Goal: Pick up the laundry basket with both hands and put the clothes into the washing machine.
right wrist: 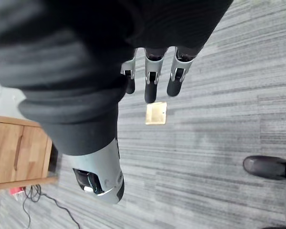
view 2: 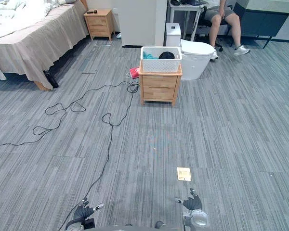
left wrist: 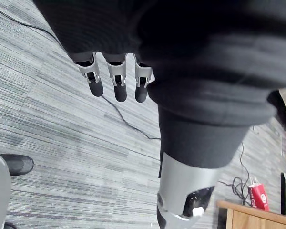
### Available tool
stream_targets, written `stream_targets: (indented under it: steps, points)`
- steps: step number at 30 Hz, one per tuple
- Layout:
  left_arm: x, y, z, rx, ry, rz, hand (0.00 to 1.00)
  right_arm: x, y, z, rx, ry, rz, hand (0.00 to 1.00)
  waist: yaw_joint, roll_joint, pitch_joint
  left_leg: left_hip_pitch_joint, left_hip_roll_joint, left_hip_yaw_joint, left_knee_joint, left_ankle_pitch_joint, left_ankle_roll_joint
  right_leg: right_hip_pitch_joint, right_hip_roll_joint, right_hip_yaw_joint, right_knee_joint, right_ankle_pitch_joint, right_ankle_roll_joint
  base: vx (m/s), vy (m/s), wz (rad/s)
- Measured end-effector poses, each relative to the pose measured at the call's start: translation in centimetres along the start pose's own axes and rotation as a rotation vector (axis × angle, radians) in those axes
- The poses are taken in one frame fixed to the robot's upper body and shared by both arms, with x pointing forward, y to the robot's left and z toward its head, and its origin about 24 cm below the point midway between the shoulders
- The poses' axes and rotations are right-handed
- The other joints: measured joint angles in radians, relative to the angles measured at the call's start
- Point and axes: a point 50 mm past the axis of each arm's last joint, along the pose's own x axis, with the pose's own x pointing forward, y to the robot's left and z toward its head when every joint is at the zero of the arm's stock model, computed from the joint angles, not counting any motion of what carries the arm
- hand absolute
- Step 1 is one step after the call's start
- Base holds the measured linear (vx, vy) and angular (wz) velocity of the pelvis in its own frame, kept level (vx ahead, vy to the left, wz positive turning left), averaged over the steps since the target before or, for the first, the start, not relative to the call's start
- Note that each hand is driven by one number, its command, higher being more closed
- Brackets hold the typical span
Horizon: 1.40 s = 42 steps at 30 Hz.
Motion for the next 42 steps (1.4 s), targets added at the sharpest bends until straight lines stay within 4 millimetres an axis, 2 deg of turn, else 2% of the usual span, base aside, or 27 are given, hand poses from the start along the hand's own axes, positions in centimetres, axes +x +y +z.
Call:
stream_targets:
  steps: [4,11,19,23,25,26,27,29,30,32,34,35,36,38,39,40,41,42]
  points:
    - [0.1,1.1,0.1,-0.008,-0.002,0.032,0.00,0.2,-1.2,0.1,0.022,0.003,-0.039,0.00,-0.009,-0.002,0.000,-0.001,0.000,0.002,-0.016,0.007,-0.001,-0.008,0.003,0.001,-0.013,0.005,-0.007,-0.02,-0.012,-0.01]
    - [0.4,3.0,0.8,0.060,-0.029,0.066,0.00,0.3,-2.2,0.2,0.020,-0.002,-0.063,0.00,-0.020,-0.006,0.001,0.000,0.001,0.017,-0.023,0.007,-0.001,-0.009,0.005,0.009,-0.015,0.006,-0.008,0.02,-0.011,-0.06]
    - [0.4,3.4,0.9,0.042,-0.032,0.084,0.00,0.3,-2.9,0.2,0.048,-0.001,-0.097,0.00,-0.020,-0.012,0.004,-0.007,0.002,0.042,-0.020,0.005,-0.002,-0.028,0.006,0.031,-0.010,0.006,-0.008,0.00,-0.011,-0.07]
    - [0.5,3.4,2.0,0.028,-0.076,0.088,0.00,0.8,-2.5,1.8,0.055,-0.042,-0.098,0.00,-0.016,-0.019,0.027,-0.085,0.012,0.087,0.056,-0.032,0.008,-0.097,0.007,0.067,0.024,0.006,-0.008,-0.02,-0.013,-0.29]
    - [0.6,3.3,2.2,0.026,-0.083,0.090,0.00,0.8,-2.4,2.4,0.059,-0.065,-0.097,0.00,-0.013,-0.015,0.041,-0.111,0.025,0.110,0.106,-0.073,0.020,-0.124,0.014,0.090,0.052,-0.001,-0.003,-0.02,0.017,-0.45]
    - [0.5,3.3,2.5,0.022,-0.097,0.096,0.00,0.8,-2.2,2.7,0.064,-0.076,-0.101,0.00,-0.003,-0.019,0.047,-0.133,0.030,0.133,0.151,-0.110,0.024,-0.164,0.012,0.113,0.118,-0.050,0.002,-0.01,0.025,-0.44]
    - [0.5,3.3,2.6,0.022,-0.100,0.098,0.00,0.8,-2.2,2.7,0.062,-0.077,-0.103,0.00,0.001,-0.019,0.048,-0.140,0.031,0.136,0.160,-0.118,0.024,-0.175,0.011,0.114,0.136,-0.058,0.002,-0.03,0.022,-0.37]
    - [0.5,3.2,3.6,0.011,-0.142,0.098,0.00,0.7,-2.1,2.4,0.053,-0.067,-0.098,0.00,0.004,-0.029,0.060,-0.171,0.033,0.145,0.255,-0.190,0.037,-0.258,-0.010,0.109,0.324,-0.150,0.043,0.01,0.036,-0.14]
    - [0.5,3.2,3.7,0.010,-0.148,0.098,0.00,0.7,-1.9,2.4,0.047,-0.066,-0.092,0.00,0.005,-0.032,0.069,-0.170,0.034,0.146,0.270,-0.210,0.044,-0.277,-0.015,0.098,0.377,-0.154,0.051,0.02,0.061,-0.16]
    - [0.7,3.5,4.4,0.018,-0.163,0.101,0.00,0.6,-0.6,2.6,0.007,-0.077,-0.043,0.00,0.002,-0.041,0.101,-0.144,0.038,0.141,0.304,-0.257,0.070,-0.413,-0.051,0.028,0.666,-0.167,0.056,0.08,0.064,-0.10]
    - [0.8,3.7,4.7,0.027,-0.171,0.104,0.00,0.6,-0.3,2.8,-0.007,-0.084,-0.028,0.00,0.001,-0.040,0.117,-0.123,0.043,0.139,0.303,-0.275,0.070,-0.479,-0.071,-0.023,0.688,-0.192,0.056,0.19,0.038,0.00]
    - [0.9,3.7,4.9,0.023,-0.175,0.107,0.00,0.7,-0.2,3.0,-0.008,-0.090,-0.027,0.00,-0.002,-0.047,0.121,-0.110,0.044,0.135,0.298,-0.280,0.069,-0.493,-0.072,-0.039,0.665,-0.192,0.056,0.36,0.017,0.12]
    - [1.0,3.5,5.3,0.016,-0.185,0.108,0.00,0.8,-0.2,3.6,-0.009,-0.106,-0.027,0.00,-0.010,-0.042,0.140,-0.083,0.055,0.126,0.289,-0.288,0.058,-0.512,-0.068,-0.064,0.590,-0.185,0.052,0.44,-0.012,0.31]
    - [1.2,3.2,5.9,0.011,-0.197,0.102,0.00,1.0,-0.3,4.6,-0.012,-0.136,-0.028,0.00,-0.037,-0.039,0.150,-0.038,0.064,0.096,0.244,-0.281,0.043,-0.537,-0.056,-0.103,0.392,-0.123,0.060,0.44,-0.036,0.50]
    - [1.3,2.7,6.4,0.015,-0.207,0.088,0.00,1.0,-0.6,5.1,-0.018,-0.160,-0.034,0.00,-0.055,-0.038,0.164,0.012,0.063,0.070,0.195,-0.272,0.027,-0.537,-0.051,-0.108,0.246,-0.049,0.066,0.56,-0.100,0.74]
    - [1.4,2.2,6.6,0.020,-0.211,0.074,0.00,1.0,-0.8,5.1,-0.026,-0.164,-0.038,0.00,-0.068,-0.041,0.166,0.057,0.061,0.044,0.160,-0.272,0.009,-0.549,-0.053,-0.096,0.166,0.001,0.071,0.68,-0.133,0.80]
    - [1.4,2.1,6.7,0.022,-0.213,0.069,0.00,0.9,-0.8,5.1,-0.029,-0.164,-0.038,0.00,-0.075,-0.043,0.164,0.075,0.061,0.027,0.154,-0.277,-0.006,-0.552,-0.054,-0.078,0.160,0.011,0.069,0.63,-0.167,0.76]
    - [1.4,1.6,6.6,0.018,-0.210,0.057,0.00,0.8,-0.9,5.1,-0.035,-0.173,-0.038,0.00,-0.079,-0.041,0.163,0.109,0.076,0.003,0.168,-0.292,-0.032,-0.572,-0.053,-0.040,0.234,0.096,0.009,0.65,-0.221,0.67]
